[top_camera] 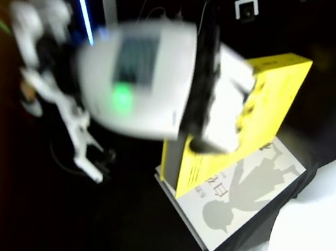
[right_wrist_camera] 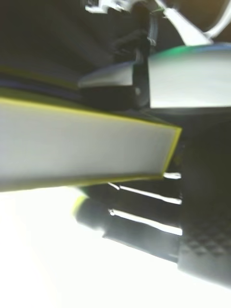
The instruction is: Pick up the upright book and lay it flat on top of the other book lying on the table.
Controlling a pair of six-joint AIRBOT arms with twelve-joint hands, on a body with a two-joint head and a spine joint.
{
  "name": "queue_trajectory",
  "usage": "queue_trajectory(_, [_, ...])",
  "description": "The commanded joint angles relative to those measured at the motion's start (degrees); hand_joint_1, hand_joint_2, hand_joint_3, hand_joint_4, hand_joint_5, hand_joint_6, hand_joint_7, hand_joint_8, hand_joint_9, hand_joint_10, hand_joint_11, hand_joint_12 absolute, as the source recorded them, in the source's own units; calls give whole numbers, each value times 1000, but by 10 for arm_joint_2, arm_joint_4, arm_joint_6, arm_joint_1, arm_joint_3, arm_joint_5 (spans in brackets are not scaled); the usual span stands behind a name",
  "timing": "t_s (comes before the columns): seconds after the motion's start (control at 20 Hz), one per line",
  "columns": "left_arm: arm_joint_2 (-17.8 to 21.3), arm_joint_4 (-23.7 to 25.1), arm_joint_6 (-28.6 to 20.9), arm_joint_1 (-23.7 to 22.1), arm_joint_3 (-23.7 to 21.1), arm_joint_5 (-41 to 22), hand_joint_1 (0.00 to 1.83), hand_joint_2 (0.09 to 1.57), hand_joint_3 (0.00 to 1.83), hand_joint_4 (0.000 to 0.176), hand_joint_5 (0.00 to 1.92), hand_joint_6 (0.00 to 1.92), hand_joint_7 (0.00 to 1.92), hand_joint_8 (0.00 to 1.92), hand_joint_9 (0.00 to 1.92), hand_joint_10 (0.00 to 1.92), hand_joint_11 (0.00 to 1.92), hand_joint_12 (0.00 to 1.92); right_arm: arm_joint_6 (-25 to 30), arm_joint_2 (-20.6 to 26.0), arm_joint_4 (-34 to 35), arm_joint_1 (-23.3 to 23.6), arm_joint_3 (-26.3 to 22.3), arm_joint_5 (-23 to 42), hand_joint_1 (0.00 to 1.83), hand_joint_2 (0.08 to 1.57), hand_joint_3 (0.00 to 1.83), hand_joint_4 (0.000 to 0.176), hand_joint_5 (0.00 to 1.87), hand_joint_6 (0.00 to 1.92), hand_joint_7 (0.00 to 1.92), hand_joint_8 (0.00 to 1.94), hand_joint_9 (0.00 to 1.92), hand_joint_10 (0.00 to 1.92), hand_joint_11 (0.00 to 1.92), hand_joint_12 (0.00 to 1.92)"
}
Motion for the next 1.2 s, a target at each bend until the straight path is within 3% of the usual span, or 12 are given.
queue_trajectory(0.0, [0, 9, -2, -2, 2, -73, 94, 1110, 23, 165, 0, 0, 0, 0, 0, 0, 0, 0, -2, 2, 18, 1, 2, 44, 1247, 1163, 2, 0, 773, 1089, 1011, 1180, 998, 1400, 860, 1749])
queue_trajectory(0.2, [0, 8, -2, -2, 1, -73, 124, 1138, 26, 172, 0, 0, 0, 0, 0, 0, 0, 0, 14, 2, 30, -62, 2, 28, 1212, 1228, 7, 0, 697, 1171, 865, 1480, 920, 1615, 891, 1814])
queue_trajectory(0.3, [0, 5, -2, -2, 0, -73, 106, 1168, 27, 156, 0, 0, 0, 0, 0, 0, 0, 0, 24, -4, 36, -90, 1, 22, 916, 1135, 0, 0, 646, 902, 864, 1060, 836, 1426, 728, 1717])
queue_trajectory(0.35, [0, 3, -2, -1, 0, -73, 87, 1176, 26, 167, 0, 0, 0, 0, 0, 0, 0, 0, 30, -11, 36, -109, 0, 20, 1122, 1201, 0, 0, 667, 1271, 885, 1196, 720, 1416, 600, 1768])
queue_trajectory(0.4, [0, 3, -2, -1, 0, -73, 84, 1185, 27, 173, 0, 0, 0, 0, 0, 0, 0, 0, 33, -13, 36, -115, 0, 19, 1110, 1211, 0, 0, 752, 1283, 736, 923, 636, 1321, 466, 1770])
queue_trajectory(0.5, [0, 3, -2, -1, 0, -73, 74, 1181, 21, 176, 0, 0, 0, 0, 0, 0, 0, 0, 36, -20, 34, -119, 4, 12, 1041, 1178, 0, 0, 524, 445, 601, 256, 401, 754, 54, 1628])
queue_trajectory(0.6, [0, 1, -2, -1, 0, -73, 59, 1172, 13, 162, 0, 0, 0, 0, 0, 0, 0, 0, 47, -27, 34, -119, 18, 9, 331, 1396, 6, 0, 328, 83, 277, 12, 188, 281, 1, 1262])
queue_trajectory(0.7, [0, 1, -2, -1, 0, -73, 46, 1174, 12, 173, 0, 0, 0, 0, 0, 0, 0, 0, 54, -38, 35, -118, 36, 4, 266, 1369, 0, 0, 268, 8, 202, 0, 186, 155, 0, 1302])
queue_trajectory(0.8, [0, 1, -2, -1, 0, -73, 11, 1164, 5, 158, 0, 0, 0, 0, 0, 0, 0, 0, 55, -42, 47, -107, 46, 4, 408, 1282, 0, 0, 256, 13, 193, 5, 197, 105, 0, 1125])
queue_trajectory(0.95, [0, -1, -2, 0, 0, -73, 0, 1186, 14, 136, 0, 0, 0, 0, 0, 0, 0, 0, 55, -37, 44, -84, 39, 4, 164, 1299, 0, 0, 26, 0, 20, 0, 32, 25, 0, 749])
queue_trajectory(1.0, [0, -1, -2, 0, 0, -73, 13, 1179, 9, 139, 0, 0, 0, 0, 0, 0, 0, 0, 55, -25, 40, -75, 29, 4, 183, 1248, 0, 27, 4, 0, 3, 0, 6, 4, 0, 649])
queue_trajectory(1.15, [0, -1, -2, 0, -1, -73, 111, 1156, 0, 165, 0, 0, 0, 0, 0, 0, 0, 0, 110, 21, 22, -70, -8, 36, 200, 1034, 0, 79, 0, 0, 0, 0, 0, 0, 0, 1132])
